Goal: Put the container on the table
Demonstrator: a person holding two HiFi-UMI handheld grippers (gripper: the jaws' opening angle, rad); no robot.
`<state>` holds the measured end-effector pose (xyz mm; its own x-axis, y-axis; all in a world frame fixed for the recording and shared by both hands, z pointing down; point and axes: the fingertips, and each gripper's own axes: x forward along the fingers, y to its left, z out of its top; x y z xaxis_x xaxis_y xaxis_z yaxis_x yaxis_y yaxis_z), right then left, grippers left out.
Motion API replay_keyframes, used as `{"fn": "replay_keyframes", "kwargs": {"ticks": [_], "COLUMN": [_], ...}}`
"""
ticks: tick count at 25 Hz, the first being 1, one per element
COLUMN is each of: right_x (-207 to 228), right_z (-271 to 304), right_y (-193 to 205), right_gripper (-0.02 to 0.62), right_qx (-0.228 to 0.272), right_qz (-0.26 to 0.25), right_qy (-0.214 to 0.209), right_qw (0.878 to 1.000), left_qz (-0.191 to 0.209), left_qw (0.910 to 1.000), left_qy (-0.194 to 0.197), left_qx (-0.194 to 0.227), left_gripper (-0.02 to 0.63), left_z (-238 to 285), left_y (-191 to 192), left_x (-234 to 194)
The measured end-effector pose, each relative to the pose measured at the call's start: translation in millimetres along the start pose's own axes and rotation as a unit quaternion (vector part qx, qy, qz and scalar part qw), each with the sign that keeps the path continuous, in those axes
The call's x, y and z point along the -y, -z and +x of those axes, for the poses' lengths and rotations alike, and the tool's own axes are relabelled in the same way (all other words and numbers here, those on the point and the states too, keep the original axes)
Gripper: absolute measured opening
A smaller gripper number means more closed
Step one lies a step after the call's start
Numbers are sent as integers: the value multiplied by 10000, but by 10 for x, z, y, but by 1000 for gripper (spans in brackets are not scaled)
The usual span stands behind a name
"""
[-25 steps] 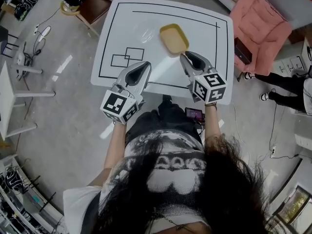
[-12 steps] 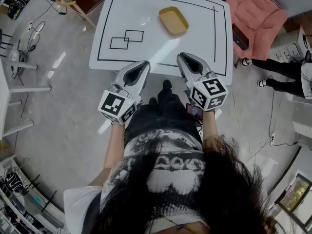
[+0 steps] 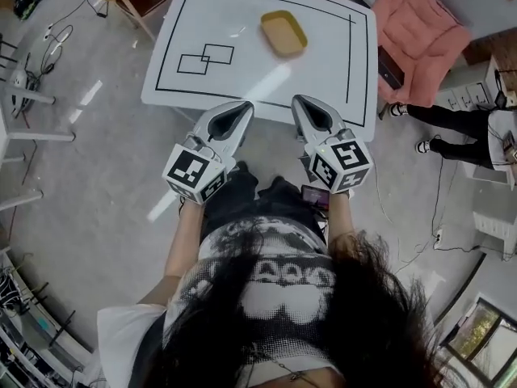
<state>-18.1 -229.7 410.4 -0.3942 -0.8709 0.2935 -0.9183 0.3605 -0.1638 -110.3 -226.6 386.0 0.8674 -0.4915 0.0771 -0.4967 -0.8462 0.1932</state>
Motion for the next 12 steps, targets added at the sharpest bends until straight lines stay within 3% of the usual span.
{"fn": "replay_keyframes", "kwargs": {"ticks": [12], "right_x": [341], "right_z": [-877], "right_y": [234], "right_gripper": [3], "right_qx": [61], "right_qz": [62], "right_qy": [-169], "right_qw": [9998], "left_qz": [104], "left_qw": [9995], "left_qy": [-288], "left_qx": [-81], "left_gripper": [0], "left_z": [201], "left_y": [103], "left_x": [817]}}
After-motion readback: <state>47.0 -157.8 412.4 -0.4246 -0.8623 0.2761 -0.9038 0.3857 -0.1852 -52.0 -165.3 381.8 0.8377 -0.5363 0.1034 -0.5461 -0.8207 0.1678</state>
